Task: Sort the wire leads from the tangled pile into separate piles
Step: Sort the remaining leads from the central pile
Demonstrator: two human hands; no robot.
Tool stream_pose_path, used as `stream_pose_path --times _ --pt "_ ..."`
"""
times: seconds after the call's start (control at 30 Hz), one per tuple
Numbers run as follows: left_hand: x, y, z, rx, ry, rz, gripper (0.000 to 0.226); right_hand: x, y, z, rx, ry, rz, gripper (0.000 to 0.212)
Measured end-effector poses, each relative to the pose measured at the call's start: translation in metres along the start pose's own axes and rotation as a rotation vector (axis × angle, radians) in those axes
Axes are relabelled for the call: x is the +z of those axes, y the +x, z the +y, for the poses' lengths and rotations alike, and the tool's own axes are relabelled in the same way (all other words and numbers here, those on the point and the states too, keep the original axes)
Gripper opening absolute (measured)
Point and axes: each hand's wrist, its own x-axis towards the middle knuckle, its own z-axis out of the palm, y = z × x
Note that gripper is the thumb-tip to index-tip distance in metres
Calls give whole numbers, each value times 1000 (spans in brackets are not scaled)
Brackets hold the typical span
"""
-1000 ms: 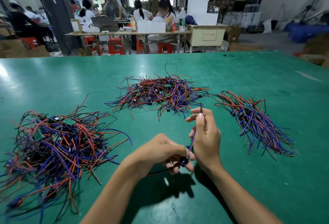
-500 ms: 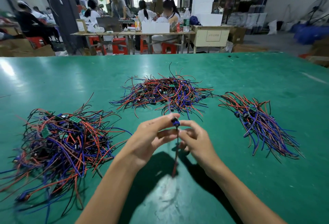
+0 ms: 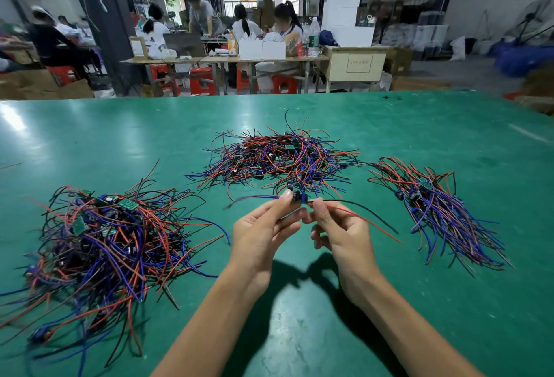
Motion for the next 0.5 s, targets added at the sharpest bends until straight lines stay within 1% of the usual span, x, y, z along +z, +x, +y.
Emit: stream_pose_path --times 0.03,0.1,0.13,0.2,0.27,0.33,0.37,0.4,0.43,0.5 --pt "0 0 -1 -5 -12 -4 32 1 0 -2 47 34 16 28" --pt "1 -1 -3 22 -3 -42 29 -1 2 -4 164 93 21 32" --pt "2 -1 -5 67 31 -71 26 -3 3 -6 220 108 9 32" --pt "1 2 -10 220 175 -117 24 -8 5 -8 305 128 -33 27" --pt "-7 8 -11 446 444 -148 22 -13 8 -10 357 157 -75 22" --pt "-20 16 -9 719 847 -176 22 -17 10 -13 384 165 -94 22" --pt "-26 21 -10 830 1000 -183 23 -20 11 -13 392 162 -104 23" --pt "-31 24 -11 869 1054 -168 24 -22 12 -14 399 154 -119 23" --pt "-32 25 -12 822 1009 -122 24 -25 14 -15 405 138 -141 23" --pt "-28 24 -13 636 801 -37 20 -29 16 -17 426 97 -204 21"
